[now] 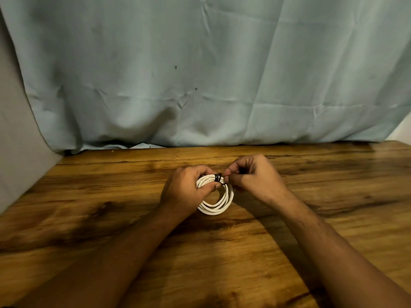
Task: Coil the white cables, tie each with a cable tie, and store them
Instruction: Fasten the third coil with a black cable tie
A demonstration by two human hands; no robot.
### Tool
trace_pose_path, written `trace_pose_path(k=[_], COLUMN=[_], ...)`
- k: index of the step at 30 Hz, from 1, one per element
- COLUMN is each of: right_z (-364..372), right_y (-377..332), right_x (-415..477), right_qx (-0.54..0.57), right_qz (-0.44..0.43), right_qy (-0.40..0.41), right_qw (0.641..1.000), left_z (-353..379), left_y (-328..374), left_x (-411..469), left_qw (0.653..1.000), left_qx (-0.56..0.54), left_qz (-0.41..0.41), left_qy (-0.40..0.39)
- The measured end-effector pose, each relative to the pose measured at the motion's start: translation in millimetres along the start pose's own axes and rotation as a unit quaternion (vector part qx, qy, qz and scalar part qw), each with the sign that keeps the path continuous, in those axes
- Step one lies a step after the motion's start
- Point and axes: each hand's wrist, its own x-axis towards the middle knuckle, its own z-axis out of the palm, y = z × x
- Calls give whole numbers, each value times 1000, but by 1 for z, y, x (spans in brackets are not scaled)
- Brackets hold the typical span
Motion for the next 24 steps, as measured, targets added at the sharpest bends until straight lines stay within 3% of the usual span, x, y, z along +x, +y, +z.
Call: trace_pose_path(k=[9, 17, 24], right_z=[-1, -4, -8], right_y=[0, 0, -1], right_x=[0, 0, 0], right_qx=[-21, 13, 6], right_qz=[-35, -16, -14], right_qy=[1, -13, -12], right_qw=[999, 1000, 1000], left_z=[-1, -2, -2], left_y=[1, 4, 4], left_x=[-1, -2, -2], left_qw=[1000, 993, 992], left_qx=[-19, -111, -125], left_qz=[18, 19, 1], left_qy=[-6, -29, -29])
